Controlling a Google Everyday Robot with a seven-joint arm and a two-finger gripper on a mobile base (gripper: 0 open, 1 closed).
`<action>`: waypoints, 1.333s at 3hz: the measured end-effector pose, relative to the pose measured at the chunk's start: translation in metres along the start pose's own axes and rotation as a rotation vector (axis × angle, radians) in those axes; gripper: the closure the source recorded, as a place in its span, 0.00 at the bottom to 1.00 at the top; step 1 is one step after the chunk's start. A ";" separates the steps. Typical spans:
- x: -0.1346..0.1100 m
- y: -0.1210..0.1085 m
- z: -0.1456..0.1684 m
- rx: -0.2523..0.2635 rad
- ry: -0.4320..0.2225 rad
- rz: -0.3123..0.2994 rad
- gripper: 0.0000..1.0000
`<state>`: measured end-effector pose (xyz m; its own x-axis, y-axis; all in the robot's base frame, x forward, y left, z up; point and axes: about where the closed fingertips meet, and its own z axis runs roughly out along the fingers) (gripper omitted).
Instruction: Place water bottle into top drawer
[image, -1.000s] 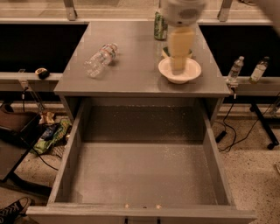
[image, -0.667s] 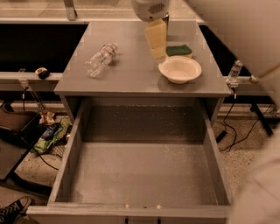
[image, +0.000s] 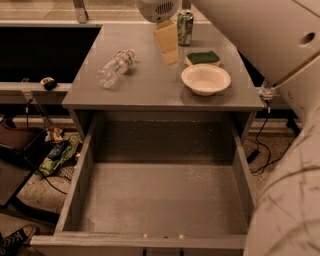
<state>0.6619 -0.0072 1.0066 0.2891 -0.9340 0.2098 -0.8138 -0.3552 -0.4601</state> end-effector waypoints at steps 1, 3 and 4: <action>0.000 -0.011 0.007 0.041 0.040 -0.044 0.00; 0.004 -0.080 0.041 0.157 0.216 -0.386 0.00; 0.000 -0.113 0.063 0.154 0.214 -0.505 0.00</action>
Offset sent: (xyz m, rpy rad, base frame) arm 0.0794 0.0236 0.0158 -0.3658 -0.3258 0.2972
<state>0.7856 0.0312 1.0048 0.5016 -0.6238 0.5994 -0.5135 -0.7723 -0.3740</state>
